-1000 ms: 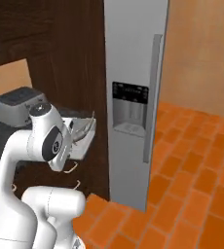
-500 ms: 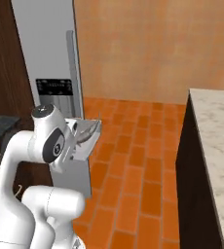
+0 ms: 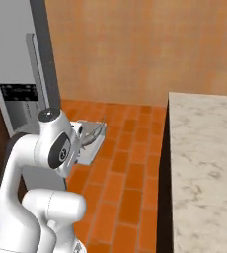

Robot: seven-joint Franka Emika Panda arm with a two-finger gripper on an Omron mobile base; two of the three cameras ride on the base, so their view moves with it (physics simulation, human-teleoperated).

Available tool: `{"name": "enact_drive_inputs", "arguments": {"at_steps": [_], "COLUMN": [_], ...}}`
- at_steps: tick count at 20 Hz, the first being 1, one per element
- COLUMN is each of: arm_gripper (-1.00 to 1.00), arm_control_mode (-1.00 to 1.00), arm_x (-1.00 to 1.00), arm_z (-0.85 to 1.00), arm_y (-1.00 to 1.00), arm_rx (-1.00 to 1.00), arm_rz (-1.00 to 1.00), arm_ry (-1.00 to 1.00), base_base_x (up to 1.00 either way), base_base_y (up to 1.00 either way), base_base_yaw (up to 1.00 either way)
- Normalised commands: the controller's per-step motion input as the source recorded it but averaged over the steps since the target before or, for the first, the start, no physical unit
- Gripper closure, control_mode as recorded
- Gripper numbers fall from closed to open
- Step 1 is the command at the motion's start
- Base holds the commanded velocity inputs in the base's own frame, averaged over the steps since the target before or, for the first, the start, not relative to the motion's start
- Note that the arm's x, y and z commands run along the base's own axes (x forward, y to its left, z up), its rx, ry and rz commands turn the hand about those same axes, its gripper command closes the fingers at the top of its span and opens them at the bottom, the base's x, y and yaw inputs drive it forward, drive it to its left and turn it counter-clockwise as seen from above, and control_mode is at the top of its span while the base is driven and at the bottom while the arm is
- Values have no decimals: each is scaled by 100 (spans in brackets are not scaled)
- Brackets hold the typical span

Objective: Take the meat container that has the fish and place it on the second highest rack of the freezer. Then take the vegetable container that has the tomato and squash and place it on the highest rack of the freezer.

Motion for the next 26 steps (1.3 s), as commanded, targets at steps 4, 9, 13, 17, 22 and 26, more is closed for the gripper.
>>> {"name": "enact_drive_inputs", "arguments": {"at_steps": [4,9,13,17,22,26], "arm_gripper": [100,100,100,100,100,100], "arm_control_mode": [100,100,100,100,100,100], "arm_x": [0,0,0,0,0,0], "arm_z": [0,0,0,0,0,0], "arm_y": [0,0,0,0,0,0], "arm_rx": [0,0,0,0,0,0], "arm_rz": [0,0,0,0,0,0], "arm_ry": [0,0,0,0,0,0], "base_base_x": [84,94,97,97,100,100], "base_base_y": [0,-1,-6,-15,-29,-34], "base_base_yaw": [0,0,0,1,5,9]}}
